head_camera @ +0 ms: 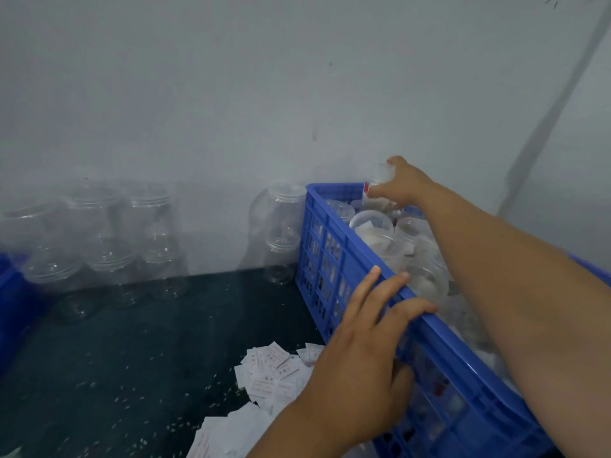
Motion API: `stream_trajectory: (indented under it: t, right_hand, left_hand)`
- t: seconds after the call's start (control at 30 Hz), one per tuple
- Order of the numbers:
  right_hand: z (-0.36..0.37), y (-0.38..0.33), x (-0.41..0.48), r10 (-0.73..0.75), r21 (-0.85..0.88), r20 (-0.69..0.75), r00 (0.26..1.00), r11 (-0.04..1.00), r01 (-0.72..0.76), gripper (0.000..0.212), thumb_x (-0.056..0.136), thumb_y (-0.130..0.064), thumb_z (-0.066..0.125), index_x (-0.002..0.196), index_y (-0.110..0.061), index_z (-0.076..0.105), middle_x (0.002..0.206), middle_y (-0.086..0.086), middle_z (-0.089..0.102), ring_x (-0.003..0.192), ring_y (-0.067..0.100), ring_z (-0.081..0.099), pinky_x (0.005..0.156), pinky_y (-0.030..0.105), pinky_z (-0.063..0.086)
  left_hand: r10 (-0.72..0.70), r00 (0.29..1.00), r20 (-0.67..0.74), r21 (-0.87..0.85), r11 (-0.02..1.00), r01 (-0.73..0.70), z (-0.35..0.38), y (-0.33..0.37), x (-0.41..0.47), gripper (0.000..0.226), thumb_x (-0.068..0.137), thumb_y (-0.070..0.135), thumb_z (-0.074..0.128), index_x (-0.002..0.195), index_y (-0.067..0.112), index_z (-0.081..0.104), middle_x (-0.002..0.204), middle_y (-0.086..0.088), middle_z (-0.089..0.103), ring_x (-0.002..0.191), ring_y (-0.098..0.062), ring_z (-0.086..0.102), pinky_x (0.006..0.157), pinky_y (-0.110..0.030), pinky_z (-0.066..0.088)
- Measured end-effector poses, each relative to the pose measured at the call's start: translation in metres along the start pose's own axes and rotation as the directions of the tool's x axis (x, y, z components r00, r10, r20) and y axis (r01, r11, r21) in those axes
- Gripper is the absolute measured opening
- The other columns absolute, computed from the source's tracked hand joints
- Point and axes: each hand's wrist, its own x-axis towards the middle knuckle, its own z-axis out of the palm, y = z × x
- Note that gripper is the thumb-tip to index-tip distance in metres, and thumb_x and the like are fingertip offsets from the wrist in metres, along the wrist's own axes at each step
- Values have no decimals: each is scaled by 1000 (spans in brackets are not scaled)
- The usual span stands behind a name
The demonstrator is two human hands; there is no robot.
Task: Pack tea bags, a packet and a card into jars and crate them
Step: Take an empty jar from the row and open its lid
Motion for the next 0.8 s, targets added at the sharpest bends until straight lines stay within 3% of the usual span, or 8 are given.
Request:
stream_trajectory:
  t: [0.07,0.13,0.23,0.3,0.4,0.57,0.7,0.8]
  right_hand:
    - [8,5,1,30,9,34,999,1000,-30,102,89,-45,83,169,-23,24,147,11,55,106,29,70,69,36,61]
    - [15,8,3,77,-35,113,991,997,-74,106,92,-57,77,172,-22,17,163,13,45,126,36,63,89,45,63]
    - [27,16,6,192,-229,218,957,963,-141,107,98,-84,47,175,-25,4,181,13,16,161,43,30,127,60,33]
    - [29,15,3,205,-282,211,956,949,-141,99,102,-83,35,175,-26,0,183,13,1,167,43,13,132,62,19]
    - [16,0,-5,160,-264,151,975,958,-117,89,108,-74,34,176,-24,4,182,17,3,166,44,14,132,58,20]
    - [-34,-64,-31,-13,-141,47,999,990,19,79,112,-62,38,160,0,45,163,21,50,144,41,54,115,46,43]
    - [-55,-111,-87,-199,21,189,962,980,198,51,110,-55,54,136,-12,66,120,3,73,103,18,73,85,35,60]
    - [-53,-143,-149,-377,86,375,847,924,373,37,108,-55,59,131,-26,68,117,-5,75,99,9,76,79,25,60]
  left_hand:
    - [6,1000,-14,10,1000,-6,1,-1,0,78,78,10,58,142,50,38,166,31,5,158,-3,-12,104,-50,51]
    - [11,1000,-22,12,1000,-11,2,-1,0,77,79,10,60,142,50,39,166,32,5,158,-3,-11,106,-46,49]
    - [22,999,-38,14,1000,-22,2,-2,1,77,79,10,61,141,49,39,167,30,5,159,-4,-10,108,-42,43]
    - [21,999,-47,16,1000,-20,3,-2,0,77,78,9,60,141,48,39,167,29,8,159,-5,-9,109,-48,46]
    - [8,999,-44,25,1000,-7,1,-1,1,77,77,7,57,139,48,38,166,27,11,159,-4,-9,110,-51,47]
    - [-11,1000,-2,49,999,11,-5,2,1,76,81,9,59,143,48,36,167,26,9,157,1,-13,114,-46,43]
    - [-20,997,70,91,996,13,-15,9,-4,74,91,14,60,153,44,33,171,19,8,158,-2,-9,125,-48,27]
    - [-12,995,98,147,989,-3,-28,13,-13,74,97,18,60,160,42,28,173,13,10,158,-14,14,123,-46,32]
